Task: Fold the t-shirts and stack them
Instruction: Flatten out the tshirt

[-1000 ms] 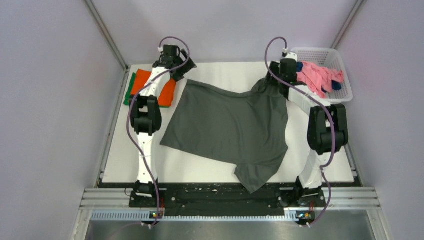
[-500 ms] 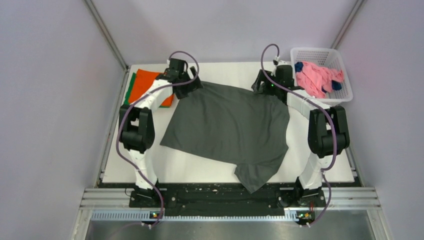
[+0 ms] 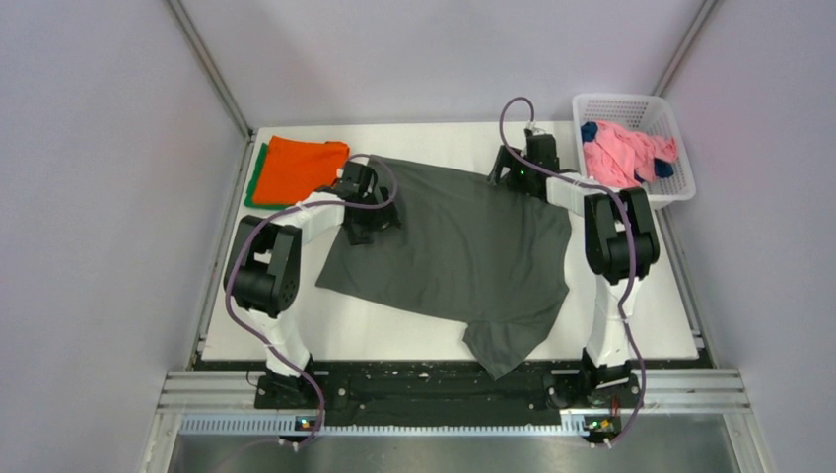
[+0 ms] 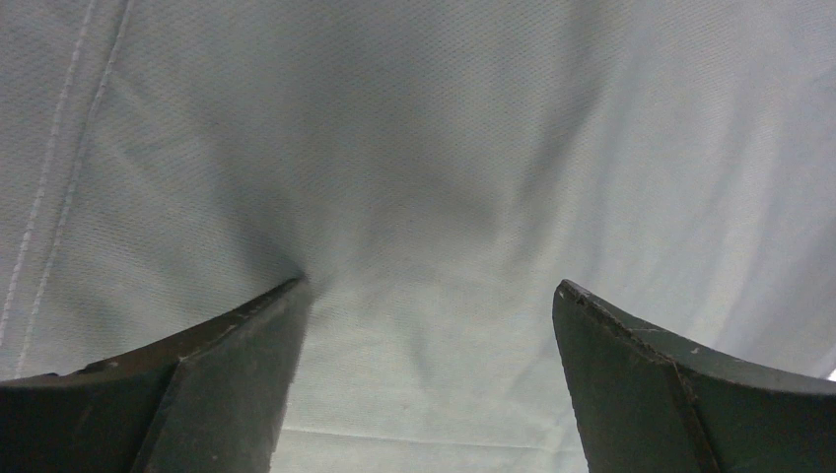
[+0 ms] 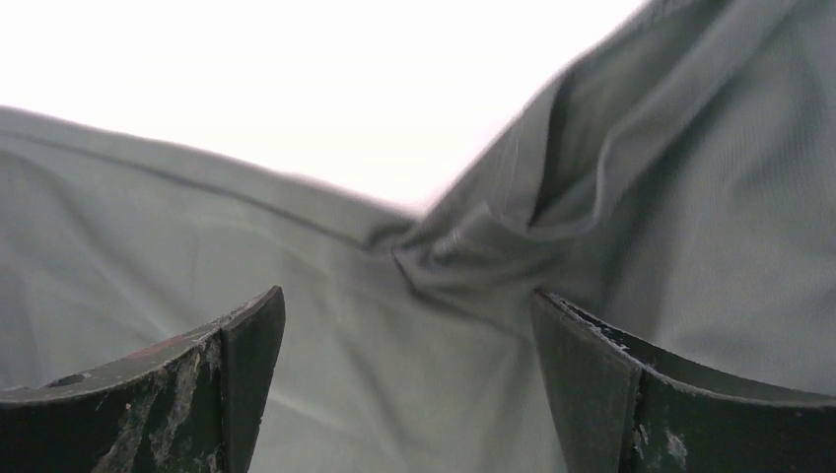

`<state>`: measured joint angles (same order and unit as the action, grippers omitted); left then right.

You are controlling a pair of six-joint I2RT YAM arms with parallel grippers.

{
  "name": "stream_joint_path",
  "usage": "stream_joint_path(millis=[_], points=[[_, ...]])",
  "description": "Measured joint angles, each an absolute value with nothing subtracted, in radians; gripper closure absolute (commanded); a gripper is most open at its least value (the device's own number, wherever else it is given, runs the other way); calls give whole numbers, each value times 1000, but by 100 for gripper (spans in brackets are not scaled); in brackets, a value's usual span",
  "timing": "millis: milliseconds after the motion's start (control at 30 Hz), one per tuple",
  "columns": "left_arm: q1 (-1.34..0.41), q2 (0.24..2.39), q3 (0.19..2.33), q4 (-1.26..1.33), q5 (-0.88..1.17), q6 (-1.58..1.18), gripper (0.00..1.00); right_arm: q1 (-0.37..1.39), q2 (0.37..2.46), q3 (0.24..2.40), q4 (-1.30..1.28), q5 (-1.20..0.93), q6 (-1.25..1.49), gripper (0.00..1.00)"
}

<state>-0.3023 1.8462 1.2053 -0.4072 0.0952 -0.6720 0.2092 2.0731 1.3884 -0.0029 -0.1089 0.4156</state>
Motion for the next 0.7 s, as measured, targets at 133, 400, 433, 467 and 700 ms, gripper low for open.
stream_joint_path(millis=[133,400,433,467,700], points=[[-302,1826,1174,-373,87,-680,1,209,2165,1497,26,-101,424,7],[-303,1808,1143,-340,70,-682,1,209,2360,1808,28,-65,411,7],[-303,1808,1142,-340,69,-682,1,209,2389,1867,10,-63,404,7],[-303,1808,1142,-340,69,-682,1,209,2419,1929,-13,-61,396,7],[-303,1790,1130,-355,58,-682,1,212,2349,1914,-136,-48,343,5]])
